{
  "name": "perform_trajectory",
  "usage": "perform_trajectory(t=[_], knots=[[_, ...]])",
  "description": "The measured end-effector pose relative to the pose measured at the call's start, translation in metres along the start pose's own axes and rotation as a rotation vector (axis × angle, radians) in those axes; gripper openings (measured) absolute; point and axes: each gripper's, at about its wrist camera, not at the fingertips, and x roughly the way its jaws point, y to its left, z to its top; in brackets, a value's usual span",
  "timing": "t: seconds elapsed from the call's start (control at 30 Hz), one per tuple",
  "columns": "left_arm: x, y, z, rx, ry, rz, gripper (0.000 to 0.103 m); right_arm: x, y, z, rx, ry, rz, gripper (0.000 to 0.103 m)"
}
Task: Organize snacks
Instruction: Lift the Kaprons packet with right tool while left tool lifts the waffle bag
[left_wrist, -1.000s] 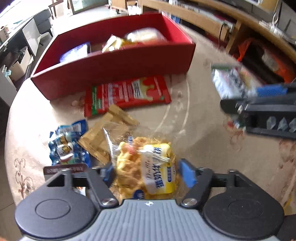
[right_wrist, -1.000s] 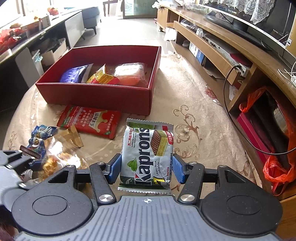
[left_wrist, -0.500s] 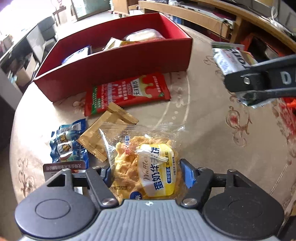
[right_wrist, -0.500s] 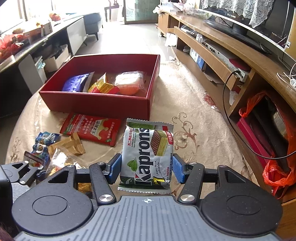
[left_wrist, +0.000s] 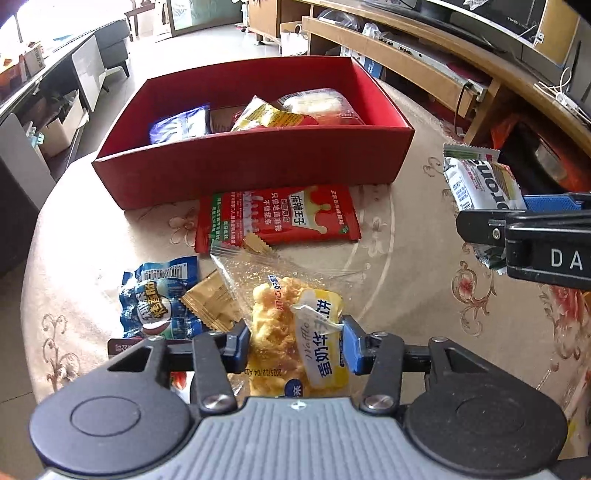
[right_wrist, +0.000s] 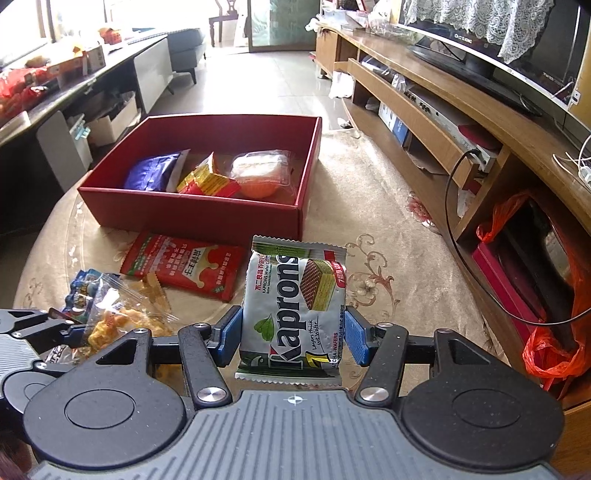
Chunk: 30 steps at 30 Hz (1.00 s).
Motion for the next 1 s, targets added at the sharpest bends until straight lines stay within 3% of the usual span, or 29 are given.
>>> perform_trajectory(t=[0.23,0.4,0.5,0.57,0.67,0.8,1.0], knots=[[-0.008,0.007,0.005,-0.032,-0.02,-0.021,0.035,0.0,0.001,0.002,0.0,-0.005,0.004,0.064],[-0.004,0.002,0.003,0.001,-0.014,-0.006,0.036,0.0,0.0,0.001,0.002,-0.003,0.003,0.064],[0.003,-0.005,0.003,0.04,0.006,-0.008,0.046,0.0,0.0,0.002,0.004,0.001,0.003,0.064],[0.011,-0.008,0.002,0.031,0.032,-0.007,0.062,0.001,0.0,0.002,0.004,0.004,0.002,0.064],[0.031,-0.018,-0.003,0.056,0.069,0.029,0.073,0.003,0.001,0.002,0.003,0.01,0.002,0.064],[0.026,-0.019,-0.005,0.048,0.044,0.009,0.061,0.003,0.001,0.002,0.0,0.008,0.003,0.064],[-0.002,-0.003,0.001,-0.018,-0.011,-0.057,0.035,-0.003,-0.004,0.004,0.021,-0.02,0.004,0.064]])
